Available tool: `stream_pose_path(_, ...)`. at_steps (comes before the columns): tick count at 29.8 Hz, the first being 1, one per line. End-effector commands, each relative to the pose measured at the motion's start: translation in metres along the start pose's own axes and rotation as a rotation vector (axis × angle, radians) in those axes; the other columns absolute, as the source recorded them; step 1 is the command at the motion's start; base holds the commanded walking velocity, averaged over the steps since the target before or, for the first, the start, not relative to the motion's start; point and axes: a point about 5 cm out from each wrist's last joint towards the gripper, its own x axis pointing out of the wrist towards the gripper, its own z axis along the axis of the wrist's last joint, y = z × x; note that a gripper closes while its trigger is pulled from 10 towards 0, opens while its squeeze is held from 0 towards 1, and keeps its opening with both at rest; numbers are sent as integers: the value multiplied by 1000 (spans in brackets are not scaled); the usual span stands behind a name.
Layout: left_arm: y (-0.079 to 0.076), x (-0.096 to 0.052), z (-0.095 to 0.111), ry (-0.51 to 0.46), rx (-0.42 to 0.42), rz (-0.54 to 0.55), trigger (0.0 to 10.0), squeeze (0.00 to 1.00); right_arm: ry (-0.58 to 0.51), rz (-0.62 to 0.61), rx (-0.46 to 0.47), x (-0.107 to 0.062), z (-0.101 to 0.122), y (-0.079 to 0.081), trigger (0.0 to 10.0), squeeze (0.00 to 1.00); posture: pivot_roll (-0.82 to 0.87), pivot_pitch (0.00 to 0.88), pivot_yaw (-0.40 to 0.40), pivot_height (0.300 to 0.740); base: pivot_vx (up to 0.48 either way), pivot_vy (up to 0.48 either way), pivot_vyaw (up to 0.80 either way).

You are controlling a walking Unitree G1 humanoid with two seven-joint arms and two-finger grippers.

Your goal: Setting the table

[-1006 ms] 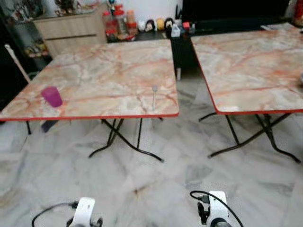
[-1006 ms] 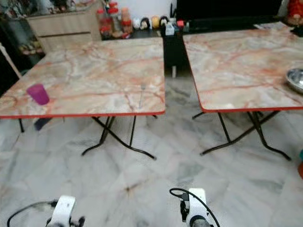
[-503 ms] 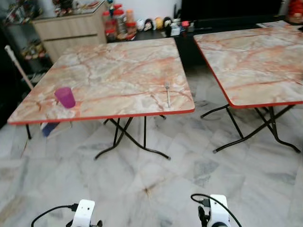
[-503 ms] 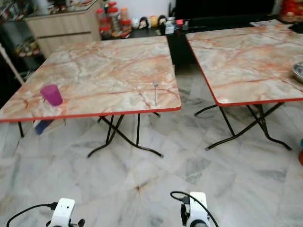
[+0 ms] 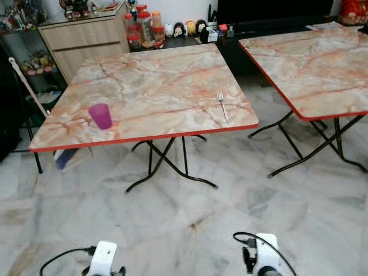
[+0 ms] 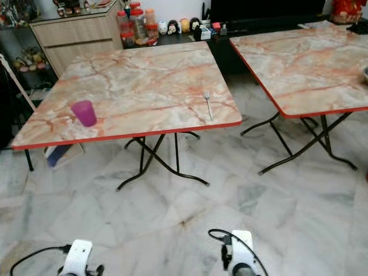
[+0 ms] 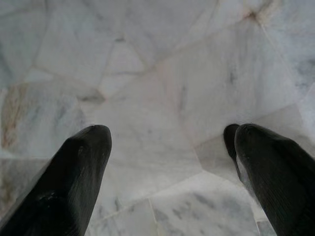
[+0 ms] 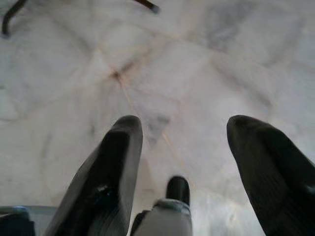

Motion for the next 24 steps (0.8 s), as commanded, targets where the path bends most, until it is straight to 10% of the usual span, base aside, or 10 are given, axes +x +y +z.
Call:
stream_pose_path(1,0,-1,-5,15,-7,0,10000,0,-38,11,1,2,8,5,10000,0,-28,0,95,736,0,0,0)
stream_pose_path(24,-3,0,-4,16,-27,14,10000,0,-537,170,-104,5,128,55,10000,0,-24,0,88,736,255,0,0)
